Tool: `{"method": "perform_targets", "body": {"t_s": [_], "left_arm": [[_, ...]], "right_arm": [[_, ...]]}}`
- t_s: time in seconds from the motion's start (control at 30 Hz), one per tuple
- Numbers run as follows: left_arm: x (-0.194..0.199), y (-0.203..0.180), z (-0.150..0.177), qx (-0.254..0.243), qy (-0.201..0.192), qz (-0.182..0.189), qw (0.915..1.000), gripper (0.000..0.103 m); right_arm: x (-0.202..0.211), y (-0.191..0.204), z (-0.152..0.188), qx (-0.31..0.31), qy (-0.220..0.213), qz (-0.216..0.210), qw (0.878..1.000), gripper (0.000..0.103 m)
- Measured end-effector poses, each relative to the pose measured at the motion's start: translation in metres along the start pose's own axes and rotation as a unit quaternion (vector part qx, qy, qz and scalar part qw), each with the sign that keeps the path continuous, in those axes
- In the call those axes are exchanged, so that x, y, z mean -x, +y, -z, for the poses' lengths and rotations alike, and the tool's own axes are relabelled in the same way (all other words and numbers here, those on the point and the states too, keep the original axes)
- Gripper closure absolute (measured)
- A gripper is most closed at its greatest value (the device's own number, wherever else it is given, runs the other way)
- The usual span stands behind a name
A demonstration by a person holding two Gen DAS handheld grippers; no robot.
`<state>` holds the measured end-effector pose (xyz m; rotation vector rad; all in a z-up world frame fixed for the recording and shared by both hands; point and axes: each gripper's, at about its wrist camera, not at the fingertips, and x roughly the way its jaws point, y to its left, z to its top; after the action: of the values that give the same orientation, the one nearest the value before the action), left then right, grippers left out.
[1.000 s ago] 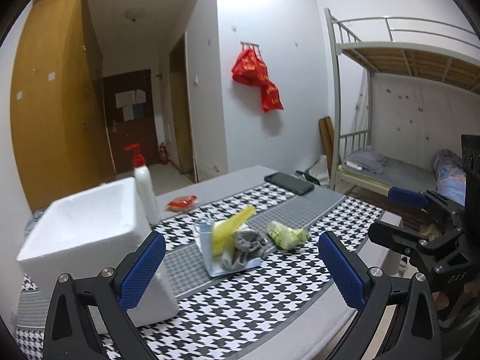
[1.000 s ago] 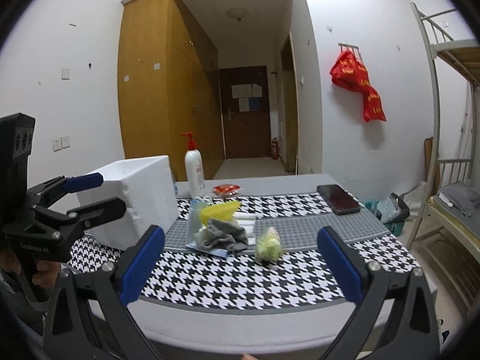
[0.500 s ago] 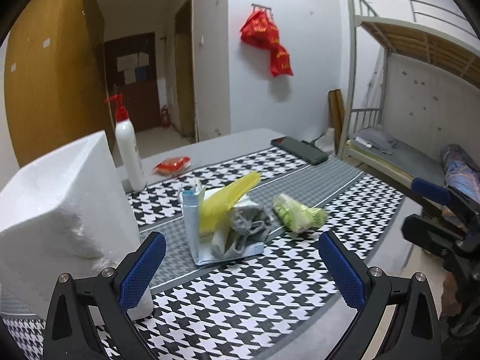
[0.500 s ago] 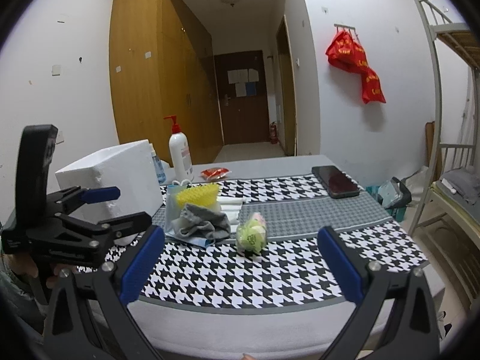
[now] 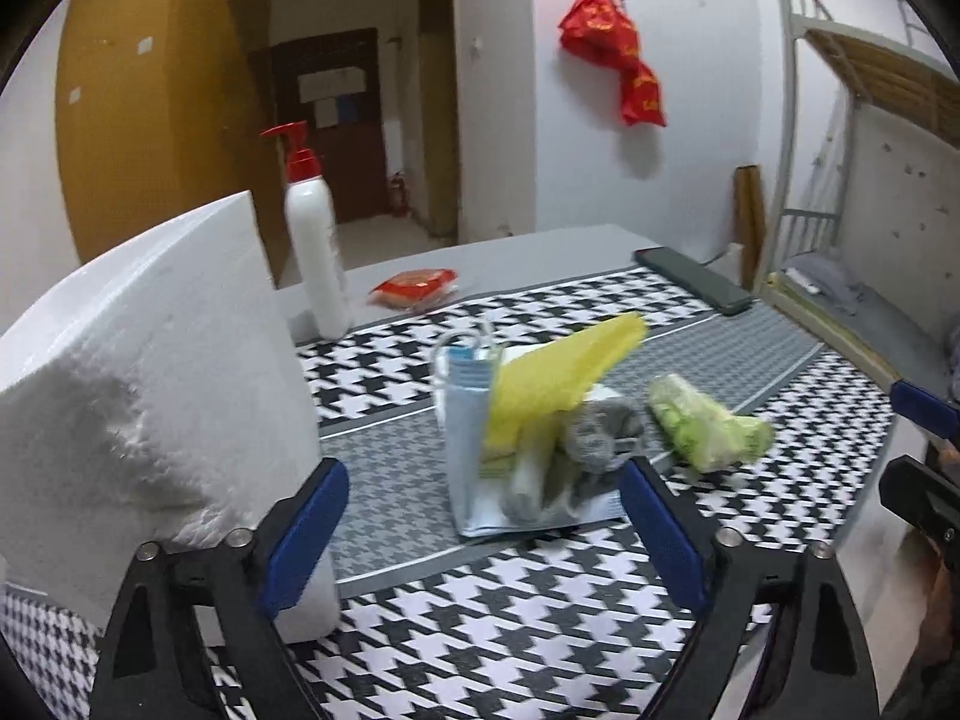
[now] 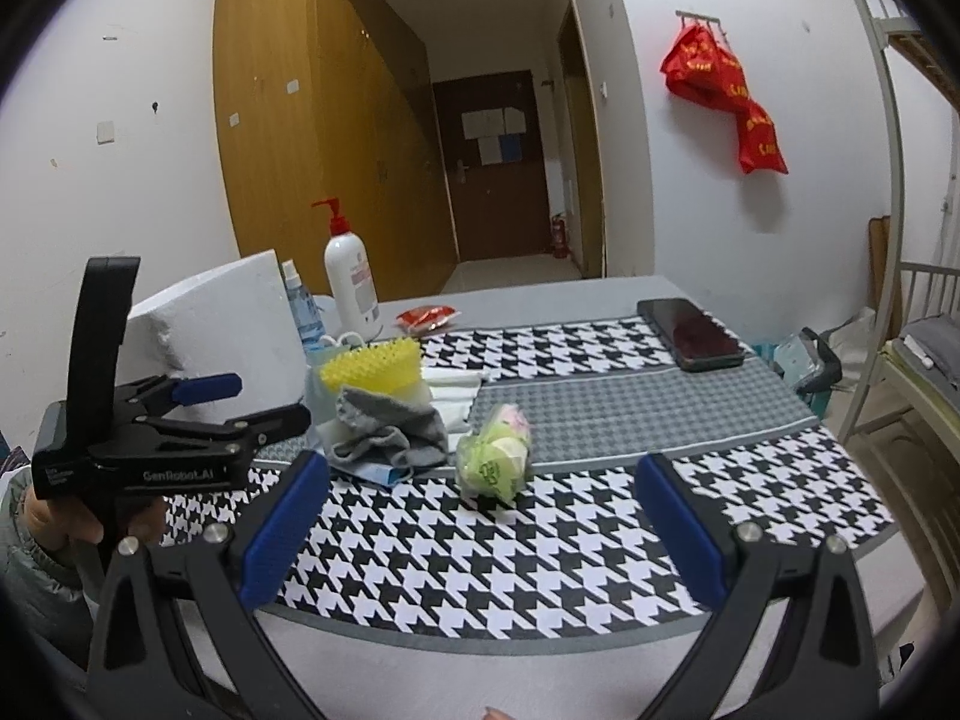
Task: Organize soft objects
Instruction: 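Move both tools toward the pile of soft items beside the foam box, then grasp the blue face mask with left gripper while right gripper grasps green tissue pack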
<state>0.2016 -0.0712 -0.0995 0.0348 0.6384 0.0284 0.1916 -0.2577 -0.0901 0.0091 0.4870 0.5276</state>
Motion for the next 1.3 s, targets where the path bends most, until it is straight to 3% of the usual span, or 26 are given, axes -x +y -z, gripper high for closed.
{"method": "perform_targets", "body": {"t_s": [0.2,0.4,0.63,0.83,1.13,1.3], "left_arm": [[-0.009,0.013,0.0,0.008,0.002,-0.045,0.9989,0.019],[-0.025,0.01,0.0,-0.001,0.029,-0.036,0.9989,0.032],[-0.039,0.013,0.001,0.0,0.043,-0.046,0.998,0.04],[-0.051,0.015,0.001,0.001,0.061,-0.038,0.9974,0.056],[-0.062,0.011,0.004,0.0,0.086,0.015,0.9961,0.087],[-0.059,0.015,0.004,0.014,0.085,0.037,0.9956,0.09]], "right_arm": [[-0.015,-0.001,-0.001,0.004,0.014,-0.015,1.0,0.0],[-0.028,-0.006,-0.003,0.005,0.026,-0.024,0.999,0.0],[-0.042,-0.007,-0.002,0.005,0.041,-0.033,0.999,0.0],[-0.048,-0.007,-0.003,0.009,0.05,-0.03,0.998,0.0],[-0.061,-0.003,-0.004,0.019,0.066,-0.027,0.997,0.0],[-0.069,-0.001,-0.005,0.023,0.081,-0.021,0.996,0.0]]}}
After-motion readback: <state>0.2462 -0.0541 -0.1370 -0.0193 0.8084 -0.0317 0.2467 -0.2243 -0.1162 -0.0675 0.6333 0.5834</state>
